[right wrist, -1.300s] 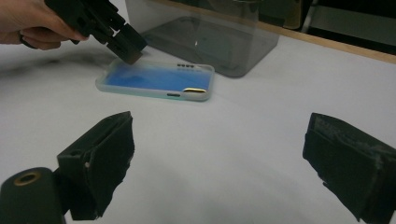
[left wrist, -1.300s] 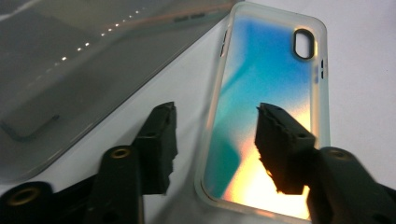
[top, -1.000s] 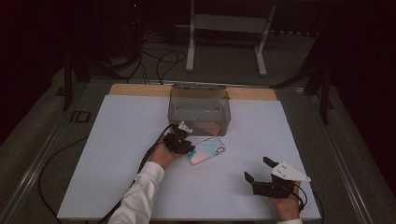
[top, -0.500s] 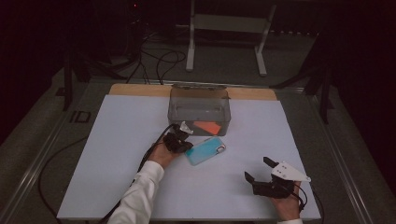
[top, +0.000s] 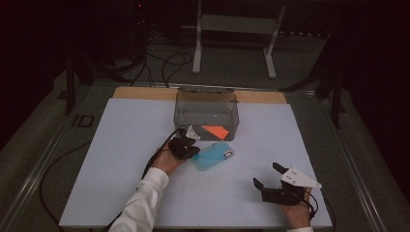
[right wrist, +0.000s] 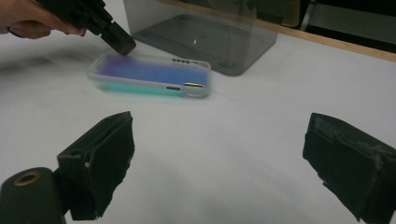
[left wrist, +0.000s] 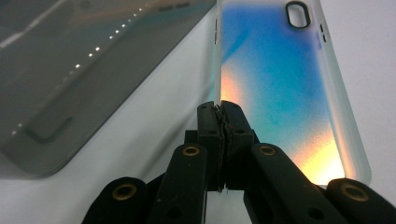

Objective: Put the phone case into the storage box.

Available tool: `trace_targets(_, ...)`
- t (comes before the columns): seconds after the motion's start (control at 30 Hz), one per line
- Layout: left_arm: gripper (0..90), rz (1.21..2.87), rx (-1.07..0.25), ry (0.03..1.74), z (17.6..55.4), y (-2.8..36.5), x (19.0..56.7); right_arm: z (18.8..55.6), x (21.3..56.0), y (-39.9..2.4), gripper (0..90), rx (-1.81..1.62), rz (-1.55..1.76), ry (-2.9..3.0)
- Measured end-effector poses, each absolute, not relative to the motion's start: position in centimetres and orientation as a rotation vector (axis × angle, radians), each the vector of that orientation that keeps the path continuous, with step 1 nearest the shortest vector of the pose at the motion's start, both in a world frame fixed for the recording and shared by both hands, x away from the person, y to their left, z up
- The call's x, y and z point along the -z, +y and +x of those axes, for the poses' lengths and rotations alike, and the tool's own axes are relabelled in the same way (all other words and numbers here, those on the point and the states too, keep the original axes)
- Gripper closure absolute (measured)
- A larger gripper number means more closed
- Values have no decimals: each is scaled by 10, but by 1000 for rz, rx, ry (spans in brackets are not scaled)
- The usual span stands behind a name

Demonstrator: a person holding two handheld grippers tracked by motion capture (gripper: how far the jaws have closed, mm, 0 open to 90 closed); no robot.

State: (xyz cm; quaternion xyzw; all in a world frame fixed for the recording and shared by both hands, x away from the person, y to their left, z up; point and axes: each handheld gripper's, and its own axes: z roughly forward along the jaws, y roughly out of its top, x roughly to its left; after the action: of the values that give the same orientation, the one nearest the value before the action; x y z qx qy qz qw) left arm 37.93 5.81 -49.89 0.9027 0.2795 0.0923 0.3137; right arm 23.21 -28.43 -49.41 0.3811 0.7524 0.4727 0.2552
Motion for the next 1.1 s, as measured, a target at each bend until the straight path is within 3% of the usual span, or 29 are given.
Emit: trace_targets(1.1, 893, 2291, -362, 686, 353, 81, 464, 234, 495, -281, 89, -1299, 1043, 2070)
